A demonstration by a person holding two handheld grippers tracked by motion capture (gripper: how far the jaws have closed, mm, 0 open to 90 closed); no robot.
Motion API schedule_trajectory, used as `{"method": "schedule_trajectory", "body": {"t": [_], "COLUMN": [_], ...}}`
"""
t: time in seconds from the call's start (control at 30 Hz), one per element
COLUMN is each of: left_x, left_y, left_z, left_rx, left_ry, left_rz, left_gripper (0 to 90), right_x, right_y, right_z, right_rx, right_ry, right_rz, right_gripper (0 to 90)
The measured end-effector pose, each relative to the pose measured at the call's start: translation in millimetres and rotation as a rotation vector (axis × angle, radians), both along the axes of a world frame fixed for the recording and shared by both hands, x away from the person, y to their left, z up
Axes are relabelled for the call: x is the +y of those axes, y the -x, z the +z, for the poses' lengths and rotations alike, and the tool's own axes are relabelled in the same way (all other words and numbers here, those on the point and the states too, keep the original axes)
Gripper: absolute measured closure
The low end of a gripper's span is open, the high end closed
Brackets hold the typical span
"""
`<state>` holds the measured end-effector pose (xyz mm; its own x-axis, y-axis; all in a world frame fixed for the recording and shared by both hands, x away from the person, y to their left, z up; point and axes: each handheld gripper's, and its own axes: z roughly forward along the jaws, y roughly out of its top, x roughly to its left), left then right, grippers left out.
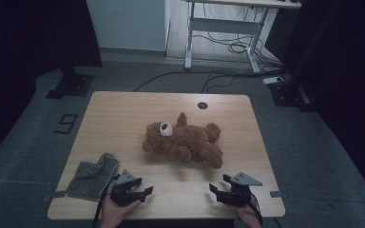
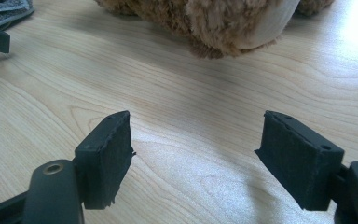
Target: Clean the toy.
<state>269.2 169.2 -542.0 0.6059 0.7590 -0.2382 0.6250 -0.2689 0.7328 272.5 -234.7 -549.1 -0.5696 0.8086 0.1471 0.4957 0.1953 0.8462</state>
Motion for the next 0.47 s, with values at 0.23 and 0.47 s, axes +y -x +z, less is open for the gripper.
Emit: {"method": "schedule_trajectory", "body": {"t": [0.23, 0.47], "left_x": [0.1, 0.9], "left_y": [0.4, -0.8], "left_z": [1.6, 3.7], "left_rx": [-0.001, -0.007], "left_ry": [0.001, 0.006], "left_rz": [-0.006, 0.000], "left_gripper": [35.7, 35.1], "right_x": [1.4, 1.0], "right_y": [0.8, 0.4], "right_z": [0.2, 1.1], "right_rx": [-0.003, -0.005], "right_ry": [0.002, 0.002], "right_rz": [0.005, 0.008], "right_gripper": [24.7, 24.4]}}
